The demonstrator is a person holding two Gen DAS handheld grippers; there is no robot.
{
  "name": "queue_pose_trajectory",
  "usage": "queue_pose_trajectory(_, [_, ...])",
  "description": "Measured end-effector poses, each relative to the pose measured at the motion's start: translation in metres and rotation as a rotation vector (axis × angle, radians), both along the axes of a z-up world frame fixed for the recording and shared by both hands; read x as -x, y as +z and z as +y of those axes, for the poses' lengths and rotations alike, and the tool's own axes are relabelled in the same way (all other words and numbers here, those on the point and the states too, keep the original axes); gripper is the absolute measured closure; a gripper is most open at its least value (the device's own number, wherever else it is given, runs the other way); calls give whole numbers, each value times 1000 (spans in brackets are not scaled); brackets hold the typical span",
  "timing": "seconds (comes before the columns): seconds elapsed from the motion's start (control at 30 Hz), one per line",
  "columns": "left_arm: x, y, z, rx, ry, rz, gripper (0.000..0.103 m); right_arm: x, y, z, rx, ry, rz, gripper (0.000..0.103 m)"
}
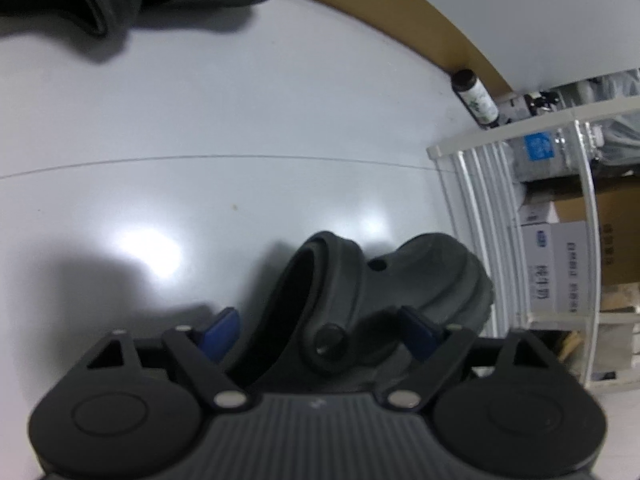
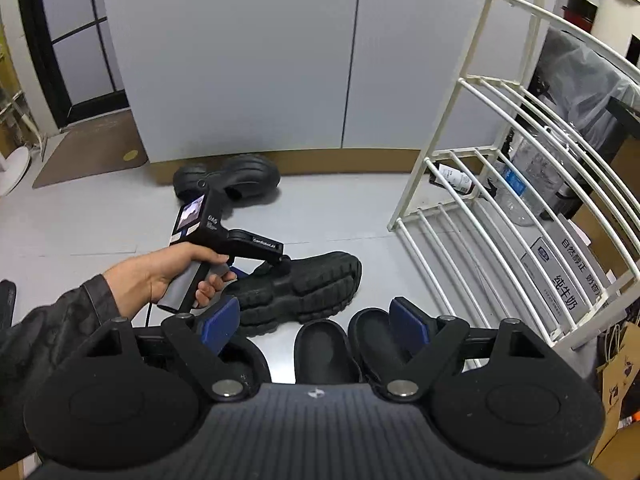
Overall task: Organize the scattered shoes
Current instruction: 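Lower the left gripper onto the black clog near the rack, then close the left gripper on the black clog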
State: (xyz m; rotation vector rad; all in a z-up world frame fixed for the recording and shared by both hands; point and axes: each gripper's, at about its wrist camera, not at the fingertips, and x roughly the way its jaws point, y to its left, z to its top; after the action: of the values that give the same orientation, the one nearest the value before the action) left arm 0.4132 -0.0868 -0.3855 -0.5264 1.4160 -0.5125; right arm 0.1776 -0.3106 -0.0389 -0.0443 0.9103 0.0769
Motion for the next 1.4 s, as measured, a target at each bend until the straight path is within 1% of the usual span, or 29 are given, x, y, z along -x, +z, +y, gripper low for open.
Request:
queue_pose_trajectory(0.1, [-1,-1,-1,24,-22,-1,29,0,-2,5,31,17,-8,17])
queue_pose_trajectory(0.17, [-1,-2,-1,51,-22,8,30,0,-3,6,39,18,-11,17])
queue_pose_trajectory(0.27, [0,-8,1,75,-2,17,29,0,-3,6,33,14,-10,17])
queue_pose_trajectory(0.3, [0,-10,2,84,7,19,31,0,-3,7,35,15,-9,17])
queue_pose_trajectory(0.33, [1,-11,2,93,12,18,34,0,-3,8,35,17,-10,17])
queue_pose_trajectory(0.37, [1,-11,3,109,15,13,42,0,-3,8,36,18,-11,17])
queue_pose_trajectory(0.4, [2,-11,4,131,23,8,47,0,-4,9,35,20,-10,17])
queue_pose_trajectory(0.47, [3,-10,5,142,37,-4,51,-2,-4,11,35,23,-9,17])
queue_pose_trajectory(0.53, [3,-11,10,169,66,-3,60,-3,-5,12,35,29,-5,17])
queue_pose_trajectory(0.57, [3,-11,14,189,81,-2,67,-4,-6,13,36,33,-3,17])
queue_pose_trajectory(0.6, [3,-9,17,202,93,-7,71,-4,-6,14,37,38,-2,17])
queue_pose_trajectory(0.63, [2,-7,21,210,102,-16,72,-3,-7,16,38,42,-1,17])
queue_pose_trajectory(0.7, [0,0,28,205,110,-33,76,-3,-7,17,41,48,0,17])
queue_pose_trajectory(0.77, [-1,6,34,201,113,-45,77,-3,-8,18,43,51,0,17])
queue_pose_trajectory(0.83, [-1,14,41,173,113,-70,77,-2,-8,19,46,54,0,17])
queue_pose_trajectory(0.93, [-1,26,61,146,131,-96,78,-1,-8,21,50,60,0,17])
queue_pose_trajectory(1.13, [1,56,113,86,178,-144,82,2,-4,31,53,79,-13,17])
queue_pose_trajectory(1.4, [27,84,167,27,221,-193,87,6,-5,47,91,102,-21,17])
